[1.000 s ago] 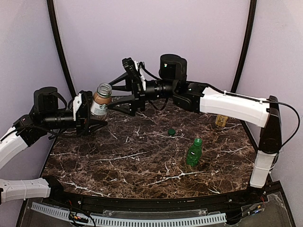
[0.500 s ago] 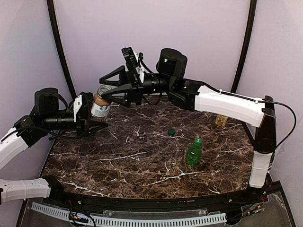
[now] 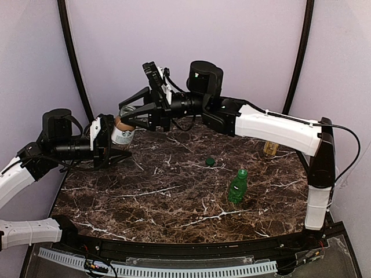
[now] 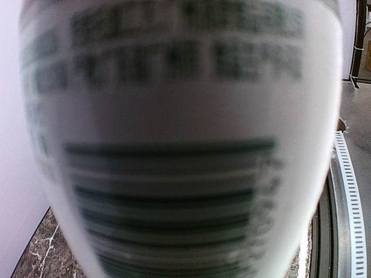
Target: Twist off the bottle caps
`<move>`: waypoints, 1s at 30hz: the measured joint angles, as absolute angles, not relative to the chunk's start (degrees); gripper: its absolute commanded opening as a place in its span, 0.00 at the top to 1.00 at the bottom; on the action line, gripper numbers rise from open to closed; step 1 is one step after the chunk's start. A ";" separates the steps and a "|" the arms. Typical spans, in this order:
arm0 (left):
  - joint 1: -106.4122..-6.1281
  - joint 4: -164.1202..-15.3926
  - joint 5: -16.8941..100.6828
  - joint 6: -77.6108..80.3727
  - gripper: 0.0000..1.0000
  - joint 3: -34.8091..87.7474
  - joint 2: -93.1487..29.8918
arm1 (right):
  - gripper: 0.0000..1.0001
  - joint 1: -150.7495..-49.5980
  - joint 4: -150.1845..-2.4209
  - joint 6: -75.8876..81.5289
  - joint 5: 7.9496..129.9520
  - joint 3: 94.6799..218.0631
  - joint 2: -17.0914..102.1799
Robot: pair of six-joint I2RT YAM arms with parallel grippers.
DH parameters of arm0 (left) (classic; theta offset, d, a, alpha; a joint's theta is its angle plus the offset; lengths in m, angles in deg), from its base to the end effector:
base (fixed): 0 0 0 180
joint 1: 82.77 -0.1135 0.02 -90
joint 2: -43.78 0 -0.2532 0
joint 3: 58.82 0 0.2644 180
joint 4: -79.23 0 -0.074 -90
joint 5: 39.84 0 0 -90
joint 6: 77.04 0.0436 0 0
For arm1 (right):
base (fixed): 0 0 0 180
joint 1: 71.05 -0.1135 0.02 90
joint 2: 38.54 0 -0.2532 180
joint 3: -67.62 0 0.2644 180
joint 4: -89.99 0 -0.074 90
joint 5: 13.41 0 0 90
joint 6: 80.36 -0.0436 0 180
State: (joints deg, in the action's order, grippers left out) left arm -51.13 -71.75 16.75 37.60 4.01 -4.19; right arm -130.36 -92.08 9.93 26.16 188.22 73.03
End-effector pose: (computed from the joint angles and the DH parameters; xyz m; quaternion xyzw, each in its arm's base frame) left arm 0.1688 -0.1322 0.3424 0.5121 0.5830 -0.2623 0.5737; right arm 0.2131 0.4248 0.4101 -0.5712 0.3354 0.5797 0.4746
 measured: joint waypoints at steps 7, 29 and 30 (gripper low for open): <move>-51.18 -71.77 16.99 37.76 0.02 3.64 -4.08 | 1.00 -130.36 -89.26 11.70 27.34 188.79 72.92; -54.10 -72.54 30.87 40.12 0.01 -1.65 6.44 | 1.00 -107.84 -79.23 15.50 60.36 178.12 71.63; -55.20 -72.65 31.19 39.62 0.01 -2.41 6.94 | 1.00 -106.49 -80.43 15.09 61.63 177.25 72.57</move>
State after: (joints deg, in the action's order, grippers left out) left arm -55.20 -72.65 31.19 39.62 -2.41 6.94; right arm -106.49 -80.43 15.09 61.63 177.25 72.57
